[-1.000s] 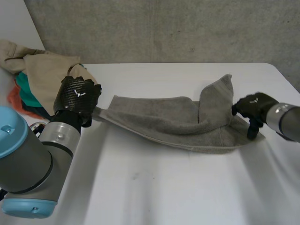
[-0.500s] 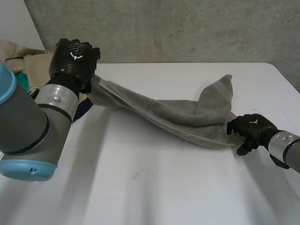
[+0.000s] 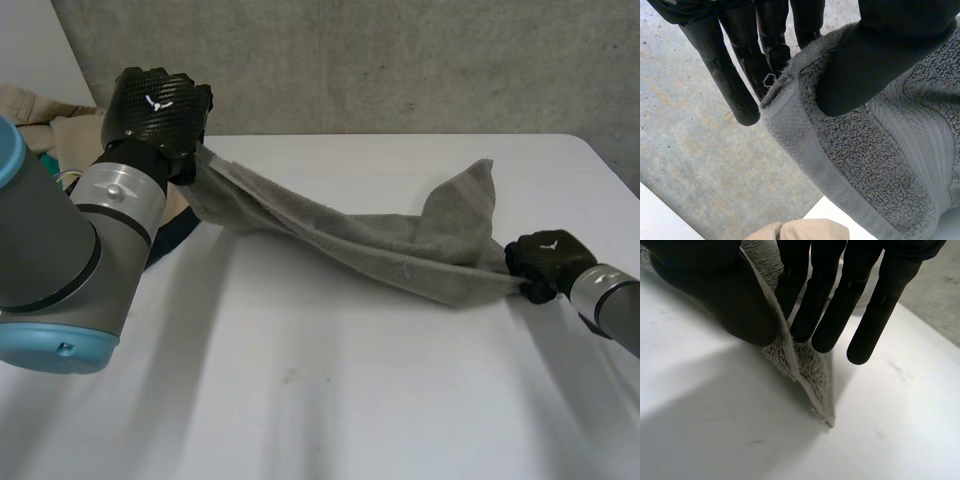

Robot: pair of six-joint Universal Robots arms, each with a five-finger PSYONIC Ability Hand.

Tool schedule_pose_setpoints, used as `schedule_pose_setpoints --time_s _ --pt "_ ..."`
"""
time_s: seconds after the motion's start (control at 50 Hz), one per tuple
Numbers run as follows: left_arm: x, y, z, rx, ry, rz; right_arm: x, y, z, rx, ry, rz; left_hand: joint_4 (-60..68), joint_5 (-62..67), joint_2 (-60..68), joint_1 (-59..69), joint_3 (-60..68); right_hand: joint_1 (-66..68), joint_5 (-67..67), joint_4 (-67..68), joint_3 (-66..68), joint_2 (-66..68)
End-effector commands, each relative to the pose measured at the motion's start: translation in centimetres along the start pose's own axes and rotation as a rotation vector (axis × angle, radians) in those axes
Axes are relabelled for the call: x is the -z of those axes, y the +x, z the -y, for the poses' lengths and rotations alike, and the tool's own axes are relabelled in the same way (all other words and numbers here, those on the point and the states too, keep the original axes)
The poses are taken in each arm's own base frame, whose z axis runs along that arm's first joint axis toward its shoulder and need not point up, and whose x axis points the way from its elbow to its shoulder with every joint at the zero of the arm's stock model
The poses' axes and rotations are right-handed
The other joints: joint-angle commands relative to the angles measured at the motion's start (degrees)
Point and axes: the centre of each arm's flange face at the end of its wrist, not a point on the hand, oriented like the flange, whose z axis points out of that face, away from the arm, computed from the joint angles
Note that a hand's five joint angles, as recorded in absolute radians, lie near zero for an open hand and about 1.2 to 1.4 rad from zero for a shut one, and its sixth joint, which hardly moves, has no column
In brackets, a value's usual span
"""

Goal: Fold the laundry.

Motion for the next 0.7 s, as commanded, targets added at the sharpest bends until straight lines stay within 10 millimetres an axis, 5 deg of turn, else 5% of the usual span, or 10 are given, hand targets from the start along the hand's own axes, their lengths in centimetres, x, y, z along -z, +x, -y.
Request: schedule_pose_setpoints --time_s 0.02,0.06,0.14,0.3,0.42,0.52,0.62,0.7 --pt "2.1 -0.9 0.8 0.005 -0.043 -0.004 2.9 2.6 4.6 0.074 0.069 -0.116 11.0 12.1 11.2 14.4 11.4 15.2 13.6 11.5 11.7 12.7" --pt "2.8 -1.2 0.8 -0.001 -0.061 -0.010 5.8 4.4 7.7 0.156 0.116 -0.187 11.0 12.1 11.2 14.4 11.4 15.2 13.6 11.5 11.7 12.7" --pt "4.1 -1.6 0.8 -0.013 -0.099 -0.024 10.5 7.1 10.7 0.316 0.105 -0.302 11.0 12.1 11.2 14.4 11.4 15.2 13.6 11.5 11.7 12.7" --pt "6.0 -2.4 0.5 -0.034 -0.222 -0.069 15.2 7.9 14.0 0.402 0.116 -0.395 11.0 12.1 11.2 14.4 11.4 15.2 13.6 11.5 11.7 12.7" --pt "5.2 -1.5 -1.3 -0.100 -0.288 -0.113 13.7 7.3 11.7 0.382 -0.018 -0.328 11.0 12.1 11.2 14.4 11.4 15.2 13.6 11.5 11.7 12.7" --pt "2.4 0.7 -5.0 -0.224 -0.368 -0.179 8.4 4.9 8.6 0.491 -0.187 -0.221 11.0 12.1 11.2 14.4 11.4 15.2 13.6 11.5 11.7 12.7" --pt "-3.4 2.8 -7.8 -0.291 -0.335 -0.174 4.5 4.5 9.2 0.522 -0.147 -0.274 11.0 12.1 11.2 14.4 11.4 15.2 13.6 11.5 11.7 12.7" --pt "-8.6 2.6 -6.8 -0.289 -0.166 -0.055 1.4 6.4 12.0 0.513 0.051 -0.436 11.0 12.1 11.2 14.4 11.4 15.2 13.6 11.5 11.7 12.7"
